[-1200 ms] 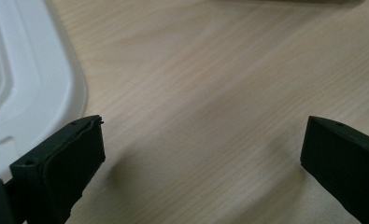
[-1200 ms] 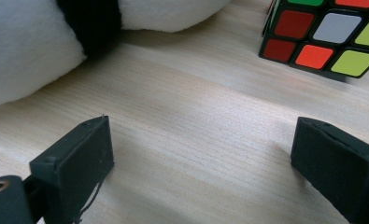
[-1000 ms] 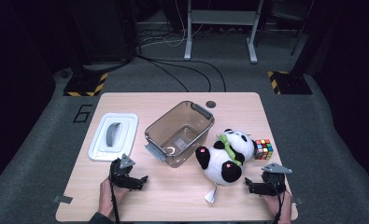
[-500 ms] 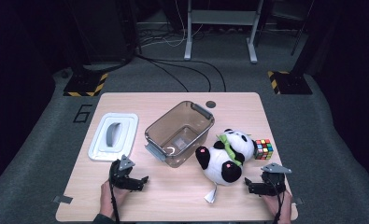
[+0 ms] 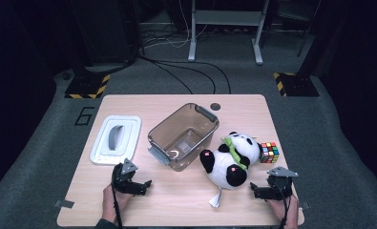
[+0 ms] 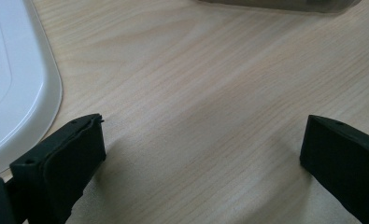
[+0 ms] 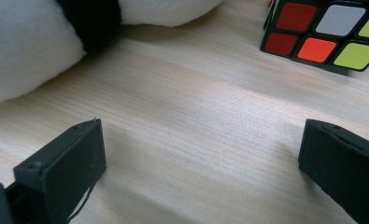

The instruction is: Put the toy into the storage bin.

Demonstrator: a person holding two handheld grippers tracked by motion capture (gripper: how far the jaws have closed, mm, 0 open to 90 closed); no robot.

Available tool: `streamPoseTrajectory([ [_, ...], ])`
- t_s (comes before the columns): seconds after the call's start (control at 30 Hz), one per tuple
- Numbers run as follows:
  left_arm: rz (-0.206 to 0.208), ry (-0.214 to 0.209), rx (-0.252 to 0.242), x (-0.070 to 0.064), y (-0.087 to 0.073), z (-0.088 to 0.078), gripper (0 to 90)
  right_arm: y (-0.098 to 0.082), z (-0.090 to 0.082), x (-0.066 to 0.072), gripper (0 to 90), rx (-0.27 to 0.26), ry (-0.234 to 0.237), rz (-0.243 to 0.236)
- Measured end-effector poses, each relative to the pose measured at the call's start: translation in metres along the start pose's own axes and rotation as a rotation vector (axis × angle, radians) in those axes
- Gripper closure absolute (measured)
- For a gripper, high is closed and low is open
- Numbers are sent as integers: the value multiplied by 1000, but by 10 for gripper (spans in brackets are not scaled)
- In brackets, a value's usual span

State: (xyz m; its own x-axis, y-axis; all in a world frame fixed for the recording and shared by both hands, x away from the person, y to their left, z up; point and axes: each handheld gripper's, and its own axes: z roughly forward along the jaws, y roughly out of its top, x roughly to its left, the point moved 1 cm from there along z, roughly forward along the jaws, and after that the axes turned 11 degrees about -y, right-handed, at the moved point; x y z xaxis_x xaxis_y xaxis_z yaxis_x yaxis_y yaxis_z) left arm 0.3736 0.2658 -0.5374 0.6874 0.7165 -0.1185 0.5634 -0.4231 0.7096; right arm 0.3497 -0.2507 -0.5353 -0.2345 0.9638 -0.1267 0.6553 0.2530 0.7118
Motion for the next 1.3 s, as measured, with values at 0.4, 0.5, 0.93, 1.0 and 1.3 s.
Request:
streamPoseTrajectory([
  [0.4, -1, 0, 0, 0, 0, 0, 0, 10, -19, -1, 0, 15, 82, 32],
  [0.5, 2, -1, -1, 0, 0, 0, 0, 18, -23, -1, 0, 32, 97, 21],
  [0.93, 1, -8, -6, -1, 0, 1, 0, 58, -44, 1, 0, -1, 167, -21],
  [1.0, 0, -8, -7, -1, 0, 1, 0, 66, -48, 2, 0, -7, 176, -29],
  [1.3, 1, -10, -4, -1, 0, 0, 0, 95, -56, 9, 0, -35, 204, -78],
])
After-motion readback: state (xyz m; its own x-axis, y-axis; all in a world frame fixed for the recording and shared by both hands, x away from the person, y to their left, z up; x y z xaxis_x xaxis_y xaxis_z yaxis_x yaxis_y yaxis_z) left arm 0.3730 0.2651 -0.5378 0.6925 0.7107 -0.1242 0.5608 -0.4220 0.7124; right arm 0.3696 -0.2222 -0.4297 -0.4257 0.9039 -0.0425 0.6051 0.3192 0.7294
